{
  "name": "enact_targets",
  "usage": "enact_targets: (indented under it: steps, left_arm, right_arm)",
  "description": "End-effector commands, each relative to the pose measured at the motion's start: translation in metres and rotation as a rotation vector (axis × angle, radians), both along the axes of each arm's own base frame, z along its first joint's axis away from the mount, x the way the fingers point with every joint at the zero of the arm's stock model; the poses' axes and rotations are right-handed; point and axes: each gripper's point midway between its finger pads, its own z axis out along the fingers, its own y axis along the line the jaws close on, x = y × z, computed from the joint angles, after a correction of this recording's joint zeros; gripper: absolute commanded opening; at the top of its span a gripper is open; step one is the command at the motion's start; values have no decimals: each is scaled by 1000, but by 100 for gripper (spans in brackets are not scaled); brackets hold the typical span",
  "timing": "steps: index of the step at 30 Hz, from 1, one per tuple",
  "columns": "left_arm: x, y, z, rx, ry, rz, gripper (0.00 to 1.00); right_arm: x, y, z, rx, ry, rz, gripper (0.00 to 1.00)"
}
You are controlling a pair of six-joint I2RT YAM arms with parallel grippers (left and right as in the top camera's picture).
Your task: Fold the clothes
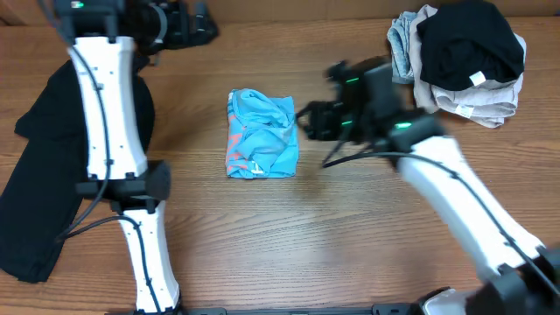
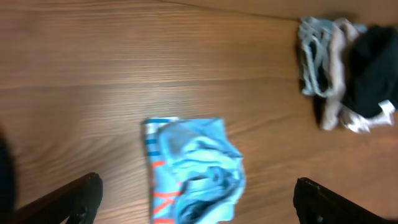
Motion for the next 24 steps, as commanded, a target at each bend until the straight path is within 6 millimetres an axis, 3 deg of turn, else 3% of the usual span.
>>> enact_targets:
  steps: [1,5,10,13,18,21,24]
  left_arm:
    - [1,20,0,-16,6,39,100]
    - [2,31,-5,-8,21,65,100]
    - [3,36,-13,43,42,85,100]
    - [2,34,-19,49,62,82,100]
    - [1,33,-31,51,103,76,100]
    - [0,33,-39,55,125,66,100]
    - [0,33,-43,59,137,57,100]
  right_arm:
    - [3,26,-25,-93,-14,-73,54]
    - [3,57,-61,-150,-10,-138,54]
    - [11,75,-105,-169,24,-222,60]
    - [18,82,-113,-145,17,-235,62]
    - [24,88,-109,-116,-8,-237,61]
    - [24,88,-109,-115,-10,-237,50]
    - [23,86,-111,-124,-2,-236,29]
